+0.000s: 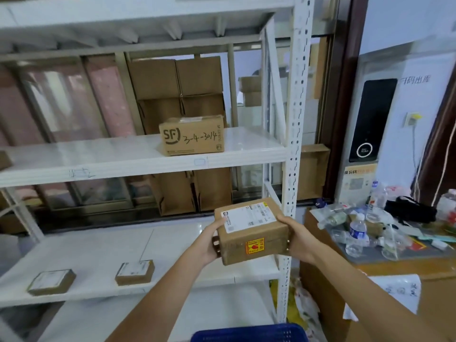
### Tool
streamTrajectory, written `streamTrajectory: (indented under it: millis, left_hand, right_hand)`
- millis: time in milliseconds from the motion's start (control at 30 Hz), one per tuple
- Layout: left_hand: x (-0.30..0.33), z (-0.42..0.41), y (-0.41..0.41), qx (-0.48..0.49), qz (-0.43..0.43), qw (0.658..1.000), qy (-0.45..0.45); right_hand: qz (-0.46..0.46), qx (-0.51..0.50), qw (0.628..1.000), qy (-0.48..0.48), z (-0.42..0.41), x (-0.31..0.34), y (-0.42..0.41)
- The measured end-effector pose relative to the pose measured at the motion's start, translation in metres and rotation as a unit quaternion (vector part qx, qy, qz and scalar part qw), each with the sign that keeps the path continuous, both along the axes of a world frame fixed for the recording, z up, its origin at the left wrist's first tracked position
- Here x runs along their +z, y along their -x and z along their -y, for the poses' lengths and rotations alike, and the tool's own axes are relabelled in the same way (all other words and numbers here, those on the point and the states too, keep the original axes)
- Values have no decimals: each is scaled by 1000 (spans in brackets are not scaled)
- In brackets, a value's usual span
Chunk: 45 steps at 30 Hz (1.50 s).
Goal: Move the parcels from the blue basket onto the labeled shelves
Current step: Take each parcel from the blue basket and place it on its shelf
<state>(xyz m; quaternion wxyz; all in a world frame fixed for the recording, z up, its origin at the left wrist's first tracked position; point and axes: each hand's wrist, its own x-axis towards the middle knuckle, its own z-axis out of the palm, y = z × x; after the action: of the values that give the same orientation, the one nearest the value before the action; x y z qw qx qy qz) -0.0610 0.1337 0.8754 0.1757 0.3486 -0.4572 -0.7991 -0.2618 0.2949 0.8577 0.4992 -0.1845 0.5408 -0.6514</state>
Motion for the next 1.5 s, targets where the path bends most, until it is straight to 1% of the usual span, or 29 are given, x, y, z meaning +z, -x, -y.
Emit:
streamTrajectory:
  millis: [100, 167, 233, 267, 300, 367, 433, 500, 600, 667, 700, 733, 767, 800, 833, 867, 933, 1000, 1067, 1100, 1133, 1167, 1267, 1300, 1333, 1400, 1467, 1500]
  left_hand:
    - [5, 6, 1, -17, -15, 999, 40]
    - [10, 10, 3, -34, -31, 995, 83]
    - [15, 11, 4, -54, -22, 989, 133]
    - [15, 12, 4, -70, -17, 988, 139]
    - [15, 12, 4, -89, -17, 988, 124]
    - [11, 12, 2, -122, -19, 990, 65]
    - [6, 11, -2, -123, 2, 992, 3]
    - [-2, 12, -7, -114, 26, 992, -41]
    - [-8, 14, -11, -108, 13, 993, -49]
    - [-5, 14, -12, -86, -7, 996, -21]
    - [-1, 14, -14, -73, -16, 997, -4]
    - [2, 14, -15, -59, -24, 998, 20]
    - [4, 14, -17, -47, -26, 997, 51]
    - [6, 14, -19, -32, -19, 995, 95]
    - [7, 13, -20, -20, -4, 988, 154]
    - [7, 10, -21, -17, 21, 973, 228]
    - [6, 0, -23, -27, 65, 923, 378]
    - [2, -11, -27, -37, 76, 862, 500]
    - [1, -18, -34, -49, 81, 803, 588]
    - [1, -18, -40, -53, 85, 788, 607]
    - [3, -17, -46, -54, 85, 792, 602]
    - [6, -15, -54, -49, 78, 815, 573]
    - [19, -1, -74, 2, 8, 909, 417]
    - [24, 4, -81, 22, -19, 936, 351]
    - [28, 11, -88, 34, -41, 956, 290]
    - [33, 25, -103, 32, -56, 974, 219]
    - [37, 35, -117, 14, -37, 985, 166]
    - [38, 40, -123, -4, -20, 991, 132]
  right_hand:
    - [-35, 55, 997, -42, -1, 5, 7]
    - [-60, 85, 993, -57, -4, 11, 14]
    - [-103, 115, 986, -59, -7, 13, 21]
    - [-125, 121, 984, -47, -8, 12, 24]
    - [-148, 122, 981, -32, -9, 10, 27]
    - [-222, 113, 969, -7, -10, 7, 29]
    - [-303, 91, 949, 14, -10, 5, 25]
    - [-340, 87, 934, 61, -11, 1, 18]
    - [-397, 90, 908, 102, -16, -1, 11]
    - [-412, 105, 902, 70, -17, 1, 13]
    - [-381, 118, 916, 39, -19, 3, 15]
    - [-310, 132, 941, 11, -19, 4, 17]
    - [-208, 138, 968, -8, -20, 4, 19]
    - [-105, 133, 985, -16, -19, 2, 19]
    - [-26, 116, 993, -23, -16, 0, 19]
    - [22, 102, 994, -31, -11, -2, 17]
    - [63, 92, 992, -54, 1, -8, 4]
    - [71, 74, 992, -70, 14, -10, -16]
    - [88, 44, 993, -64, 25, -10, -32]
    - [92, 29, 994, -56, 30, -10, -40]
    - [82, 14, 995, -50, 34, -9, -48]
    - [67, 2, 997, -46, 38, -9, -54]
    - [65, -6, 997, -38, 51, -6, -71]
    - [73, -7, 996, -42, 55, -4, -76]
    - [84, -10, 995, -45, 58, -2, -81]
    - [105, -20, 993, -50, 63, 0, -89]
    - [105, -24, 992, -67, 68, 3, -99]
    - [88, -20, 993, -80, 71, 5, -105]
